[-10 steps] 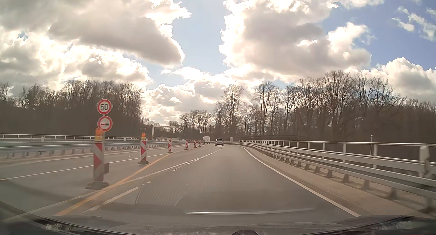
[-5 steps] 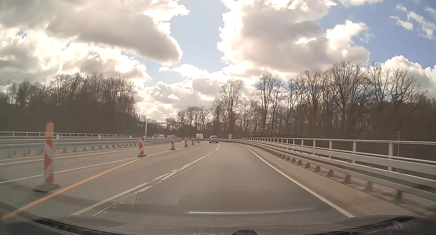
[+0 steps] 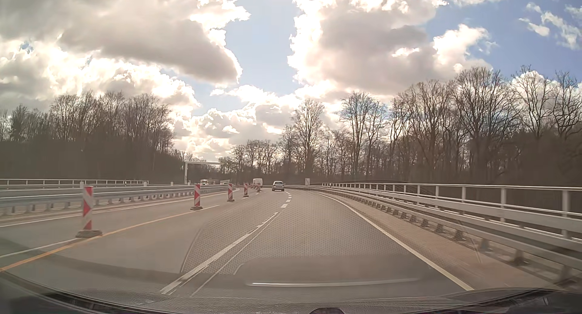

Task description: Follow the waypoints while adhering to traffic rules and regulations

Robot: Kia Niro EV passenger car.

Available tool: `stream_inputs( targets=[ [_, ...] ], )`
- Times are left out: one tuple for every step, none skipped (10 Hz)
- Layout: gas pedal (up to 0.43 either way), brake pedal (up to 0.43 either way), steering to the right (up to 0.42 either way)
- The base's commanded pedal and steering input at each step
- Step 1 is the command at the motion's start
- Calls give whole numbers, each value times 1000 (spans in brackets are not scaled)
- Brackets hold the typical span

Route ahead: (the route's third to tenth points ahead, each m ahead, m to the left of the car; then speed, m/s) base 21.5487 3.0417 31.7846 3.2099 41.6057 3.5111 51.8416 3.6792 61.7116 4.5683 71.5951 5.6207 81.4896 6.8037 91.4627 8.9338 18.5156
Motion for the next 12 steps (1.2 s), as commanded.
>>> stream_inputs(
  targets=[
    [350,0,0],
    [331,0,0],
    [331,0,-3],
    [319,0,-6],
    [299,0,-12],
    [299,0,-14],
    [299,0,-14],
    [287,0,-14],
    [280,0,-15],
    [280,0,-16],
    [280,0,-16],
    [280,0,-16]
  ],
)
